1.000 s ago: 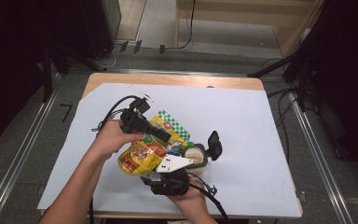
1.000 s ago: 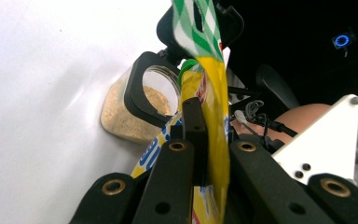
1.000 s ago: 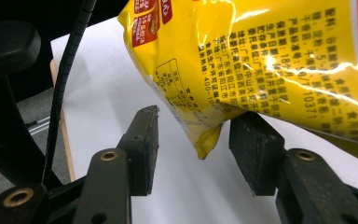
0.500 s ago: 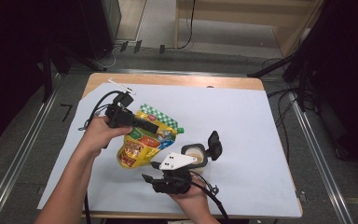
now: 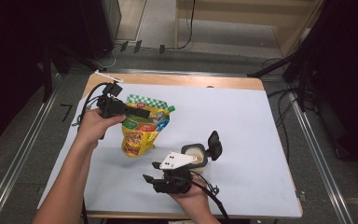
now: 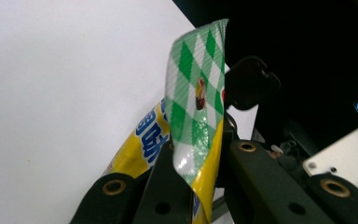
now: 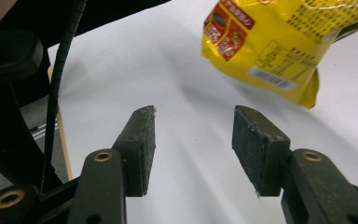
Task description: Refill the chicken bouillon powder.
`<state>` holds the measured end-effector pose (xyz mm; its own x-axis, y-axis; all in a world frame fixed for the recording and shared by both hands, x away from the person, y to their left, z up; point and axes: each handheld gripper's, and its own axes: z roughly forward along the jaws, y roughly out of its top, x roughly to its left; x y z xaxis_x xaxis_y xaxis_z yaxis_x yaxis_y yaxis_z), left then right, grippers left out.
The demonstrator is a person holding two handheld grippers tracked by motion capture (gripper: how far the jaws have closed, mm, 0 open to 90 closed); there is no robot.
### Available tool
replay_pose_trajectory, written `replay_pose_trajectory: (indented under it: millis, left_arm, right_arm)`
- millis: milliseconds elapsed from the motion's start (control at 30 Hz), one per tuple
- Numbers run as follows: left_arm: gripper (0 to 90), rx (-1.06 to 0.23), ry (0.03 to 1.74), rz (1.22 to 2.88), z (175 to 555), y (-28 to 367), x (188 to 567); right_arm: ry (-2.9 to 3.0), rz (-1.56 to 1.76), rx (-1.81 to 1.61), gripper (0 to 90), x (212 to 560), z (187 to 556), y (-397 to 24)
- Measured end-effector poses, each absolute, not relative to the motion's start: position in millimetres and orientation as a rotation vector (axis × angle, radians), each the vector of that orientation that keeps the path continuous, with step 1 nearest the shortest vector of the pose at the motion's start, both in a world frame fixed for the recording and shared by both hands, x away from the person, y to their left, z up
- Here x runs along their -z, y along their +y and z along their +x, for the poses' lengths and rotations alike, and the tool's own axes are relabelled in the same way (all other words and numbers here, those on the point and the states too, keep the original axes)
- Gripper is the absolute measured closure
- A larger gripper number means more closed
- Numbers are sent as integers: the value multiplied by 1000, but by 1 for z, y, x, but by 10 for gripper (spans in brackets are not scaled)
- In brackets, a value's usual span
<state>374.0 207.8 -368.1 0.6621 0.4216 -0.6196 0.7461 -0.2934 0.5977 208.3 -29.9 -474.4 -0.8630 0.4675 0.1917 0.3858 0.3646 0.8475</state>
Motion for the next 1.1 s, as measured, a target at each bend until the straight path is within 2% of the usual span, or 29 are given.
replay_pose_trajectory:
  millis: [433,600,800,1100]
  left_arm:
    - [900,331,871,1919,400,185,367]
    - [891,351,915,1957,405,188,383]
    - [858,389,932,1915,405,195,386]
    - [817,362,940,1931,402,199,384]
  right_arm:
    - [2501,832,-1519,503,473,207,-39]
    - [2499,838,-1513,502,473,206,-40]
    - [2499,827,-1514,502,472,206,-40]
    - [2507,832,-1520,502,473,206,-39]
